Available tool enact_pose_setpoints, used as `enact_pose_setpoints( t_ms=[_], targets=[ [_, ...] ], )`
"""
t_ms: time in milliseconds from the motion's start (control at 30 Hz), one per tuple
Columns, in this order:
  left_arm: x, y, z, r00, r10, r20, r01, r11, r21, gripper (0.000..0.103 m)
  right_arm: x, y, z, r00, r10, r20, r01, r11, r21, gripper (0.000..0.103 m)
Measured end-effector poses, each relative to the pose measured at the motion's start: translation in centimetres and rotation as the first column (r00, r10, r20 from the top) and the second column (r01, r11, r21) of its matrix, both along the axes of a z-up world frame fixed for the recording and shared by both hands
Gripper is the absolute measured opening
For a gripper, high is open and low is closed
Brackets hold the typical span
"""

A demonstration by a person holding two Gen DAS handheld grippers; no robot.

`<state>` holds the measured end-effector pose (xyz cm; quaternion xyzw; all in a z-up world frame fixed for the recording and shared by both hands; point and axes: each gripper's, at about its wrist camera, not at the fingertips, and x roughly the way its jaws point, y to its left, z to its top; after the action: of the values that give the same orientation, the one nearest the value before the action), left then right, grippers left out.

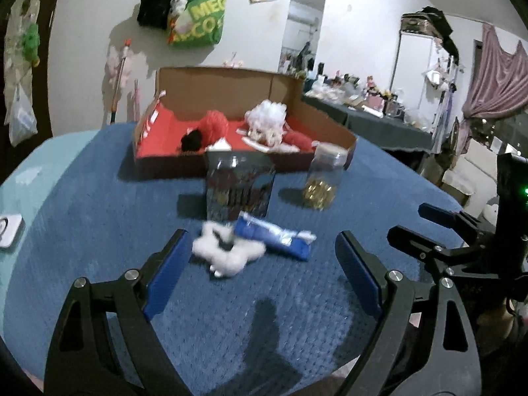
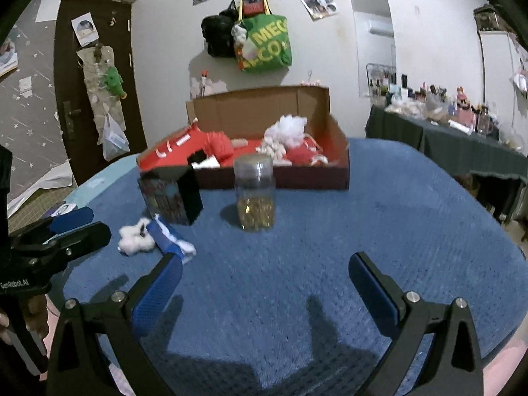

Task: Organize soft objects
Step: 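Move both grippers back to the blanket toward the fluffy star and tissue pack, then grasp the white fluffy star with the left gripper while the right gripper grasps the blue tissue pack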

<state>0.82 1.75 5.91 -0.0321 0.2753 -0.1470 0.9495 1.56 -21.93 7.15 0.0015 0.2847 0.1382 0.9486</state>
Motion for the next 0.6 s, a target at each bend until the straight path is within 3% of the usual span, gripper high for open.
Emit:
enact_pose_setpoints(
  t_ms=[267, 600],
  targets=[
    [1.0, 1.1, -1.3, 0.999, 0.016, -0.047, -0.016, 1.000, 0.007, 0.089, 1.2, 0.6, -1.0, 0.999, 0.039, -0.038, -0.039, 0.999, 0.004, 0.103],
    [3.8, 2.6, -2.1, 0.988, -0.061, -0.145, 0.068, 0.997, 0.043, 0.088, 4.7, 4.2, -1.1, 0.963, 0.244, -0.114, -0.244, 0.970, 0.015, 0.100]
  ],
)
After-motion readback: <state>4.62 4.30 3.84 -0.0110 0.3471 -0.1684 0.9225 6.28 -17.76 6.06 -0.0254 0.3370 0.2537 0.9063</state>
